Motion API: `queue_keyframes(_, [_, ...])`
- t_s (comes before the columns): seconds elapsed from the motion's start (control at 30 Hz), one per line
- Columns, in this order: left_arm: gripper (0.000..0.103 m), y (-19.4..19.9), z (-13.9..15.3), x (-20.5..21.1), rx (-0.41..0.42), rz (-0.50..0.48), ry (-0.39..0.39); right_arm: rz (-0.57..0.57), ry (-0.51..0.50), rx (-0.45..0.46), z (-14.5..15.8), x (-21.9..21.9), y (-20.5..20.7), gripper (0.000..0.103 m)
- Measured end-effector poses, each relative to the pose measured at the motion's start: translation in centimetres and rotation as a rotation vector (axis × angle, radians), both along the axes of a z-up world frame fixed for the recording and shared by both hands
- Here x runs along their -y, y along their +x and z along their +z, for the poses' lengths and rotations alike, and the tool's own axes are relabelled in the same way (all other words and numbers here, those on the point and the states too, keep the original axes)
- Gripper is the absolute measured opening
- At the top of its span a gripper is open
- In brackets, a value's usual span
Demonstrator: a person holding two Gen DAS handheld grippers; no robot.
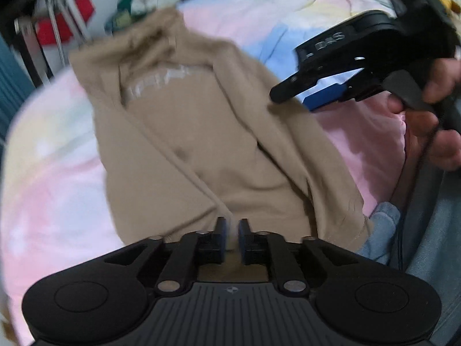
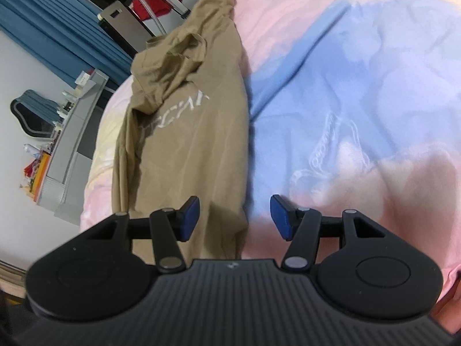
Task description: Fold clothes
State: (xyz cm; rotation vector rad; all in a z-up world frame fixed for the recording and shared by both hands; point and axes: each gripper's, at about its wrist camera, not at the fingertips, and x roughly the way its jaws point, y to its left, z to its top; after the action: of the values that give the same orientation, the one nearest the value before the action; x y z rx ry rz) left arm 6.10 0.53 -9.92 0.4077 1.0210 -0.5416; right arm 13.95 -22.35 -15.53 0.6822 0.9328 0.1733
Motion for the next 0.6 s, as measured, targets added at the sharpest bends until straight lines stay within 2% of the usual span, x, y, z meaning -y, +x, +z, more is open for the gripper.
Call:
queue_keyframes(0.03, [0.045, 0.5, 0.2, -1.0, -0.035, 0.021, -0.052, 0.004, 0.001, -0.009, -0.1, -0.1, 0.0, 0.057])
queue_keyframes(0.07, [0.061, 0.7, 0.6, -2.1, -0.054, 0.044, -0.109, 0.009, 0.001, -0.017, -0.1, -0.2, -0.1, 0.057])
queue_keyframes(0.1, [0.072, 0.8, 1.1, -3.3, -0.053, 0.069, -0.163, 0.016, -0.002, -0.020, -0.1, -0.3, -0.2, 0.057])
queue_keyframes(0.17, [0.084, 1.0, 2.3, -6.2, -0.035, 0.129, -0.270, 0.036, -0.003, -0.032, 0.1, -0.6, -0.6, 0.057])
queue_keyframes(0.3, [0.086, 2.6, 2.6, -11.6, -0.014, 0.353, -0.429, 0.090, -0.031, -0.064, 0.1, -1.6, -0.9, 0.057])
queue_keyframes(0.4, [0.086, 4.4, 1.9, -13.8, -0.025, 0.483, -0.459, 0.126, -0.085, -0.086, 0.0, -2.7, -0.8, 0.057])
queue_keyframes(0.47, [0.085, 5.1, 1.7, -14.6, -0.058, 0.518, -0.504, 0.146, -0.098, -0.098, 0.0, -3.2, -0.9, 0.057])
queue_keyframes(0.6, [0.085, 4.3, 2.7, -15.0, 0.054, 0.514, -0.511, 0.147, -0.069, -0.128, 0.1, -3.1, -1.8, 0.057])
